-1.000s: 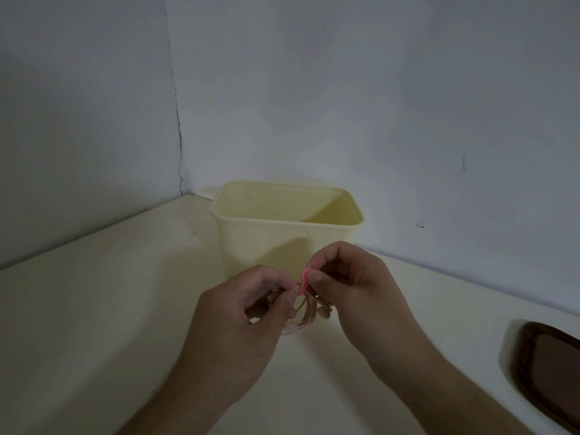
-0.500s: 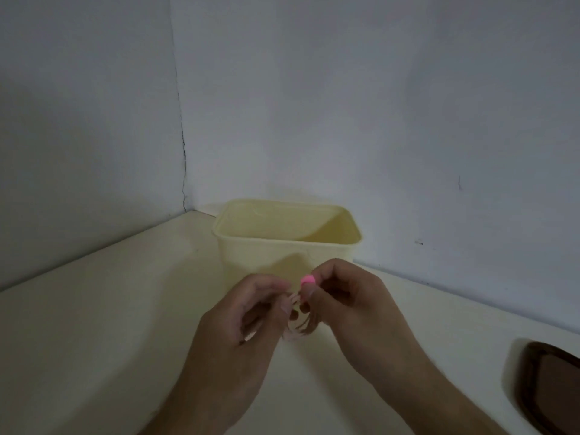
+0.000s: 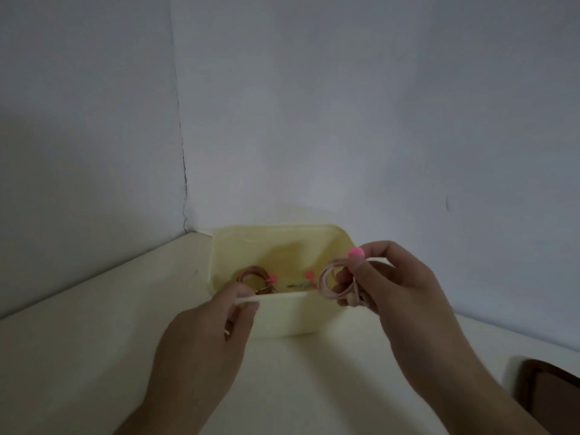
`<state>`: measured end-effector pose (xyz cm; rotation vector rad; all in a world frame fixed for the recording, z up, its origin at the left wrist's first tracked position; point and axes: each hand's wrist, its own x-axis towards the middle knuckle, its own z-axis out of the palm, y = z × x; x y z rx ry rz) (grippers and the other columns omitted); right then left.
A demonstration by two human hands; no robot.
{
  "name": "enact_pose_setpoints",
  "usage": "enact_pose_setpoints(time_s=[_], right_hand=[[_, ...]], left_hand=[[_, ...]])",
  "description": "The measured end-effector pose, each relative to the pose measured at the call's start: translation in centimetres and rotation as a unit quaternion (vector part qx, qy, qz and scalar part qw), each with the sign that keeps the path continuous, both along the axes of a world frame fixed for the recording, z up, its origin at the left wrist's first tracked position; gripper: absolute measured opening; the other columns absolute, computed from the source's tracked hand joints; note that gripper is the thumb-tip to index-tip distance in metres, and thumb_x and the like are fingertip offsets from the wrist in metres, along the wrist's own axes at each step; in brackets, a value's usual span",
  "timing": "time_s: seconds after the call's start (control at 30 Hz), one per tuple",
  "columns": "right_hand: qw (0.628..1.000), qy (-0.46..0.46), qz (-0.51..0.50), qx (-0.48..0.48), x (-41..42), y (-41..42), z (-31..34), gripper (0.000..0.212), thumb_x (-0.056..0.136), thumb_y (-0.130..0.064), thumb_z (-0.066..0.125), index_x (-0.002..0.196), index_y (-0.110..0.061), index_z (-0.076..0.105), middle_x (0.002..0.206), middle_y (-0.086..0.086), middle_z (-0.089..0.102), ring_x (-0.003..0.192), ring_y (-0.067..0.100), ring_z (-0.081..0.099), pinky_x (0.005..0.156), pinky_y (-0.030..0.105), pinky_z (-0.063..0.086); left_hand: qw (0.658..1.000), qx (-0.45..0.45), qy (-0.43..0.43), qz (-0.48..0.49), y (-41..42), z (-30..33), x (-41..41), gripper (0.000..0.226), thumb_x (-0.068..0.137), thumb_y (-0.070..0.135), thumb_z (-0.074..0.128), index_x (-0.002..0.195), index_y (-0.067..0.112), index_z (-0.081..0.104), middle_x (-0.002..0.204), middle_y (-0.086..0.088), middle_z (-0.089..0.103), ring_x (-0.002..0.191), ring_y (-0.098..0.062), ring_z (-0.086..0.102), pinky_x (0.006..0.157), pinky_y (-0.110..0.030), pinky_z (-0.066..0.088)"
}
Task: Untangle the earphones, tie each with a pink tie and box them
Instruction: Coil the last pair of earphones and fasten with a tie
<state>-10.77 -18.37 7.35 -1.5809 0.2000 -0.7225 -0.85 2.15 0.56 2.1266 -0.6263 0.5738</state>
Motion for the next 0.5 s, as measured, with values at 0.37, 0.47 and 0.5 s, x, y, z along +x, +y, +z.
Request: enact_pose_setpoints(time_s=[0.37, 0.47, 0.5], right_hand=[[0.892, 0.209, -0.043, -0.398, 6.0, 1.2, 1.4, 0.009, 0.104, -0.030, 0.066, 0.112, -0.032, 0.070, 0.100, -0.014, 0.076, 0.069, 0.003, 0.067, 0.054, 0.011, 0.051], [0.866, 0.226, -0.075, -0.441, 5.9, 0.8, 1.6, 0.032, 0.101, -0.012, 0.058, 0.125, -0.028, 0.072, 0.123, -0.006, 0.072, 0.087, 0.008, 0.067, 0.077, 0.020, 0.057], [0.872, 0.211, -0.081, -0.434, 5.4, 0.8, 1.7, 0.034, 0.100, -0.008, 0.055, 0.121, -0.027, 0.074, 0.120, -0.006, 0.072, 0.086, 0.008, 0.067, 0.077, 0.021, 0.058]], left_hand=[[0.998, -0.034, -0.046, 0.000, 1.1, -1.4, -3.1, 0.017, 0.088, 0.057, 0.055, 0.104, 0.055, 0.059, 0.070, 0.027, 0.067, 0.067, 0.005, 0.064, 0.048, -0.019, 0.052], [0.998, -0.045, -0.042, -0.006, 1.1, -1.3, -3.0, 0.018, 0.087, 0.057, 0.054, 0.105, 0.056, 0.058, 0.071, 0.030, 0.068, 0.066, 0.008, 0.065, 0.048, -0.017, 0.051], [0.998, -0.050, -0.041, -0.004, 1.1, -1.3, -2.9, 0.018, 0.087, 0.057, 0.054, 0.105, 0.057, 0.057, 0.073, 0.031, 0.068, 0.065, 0.008, 0.065, 0.049, -0.016, 0.050]])
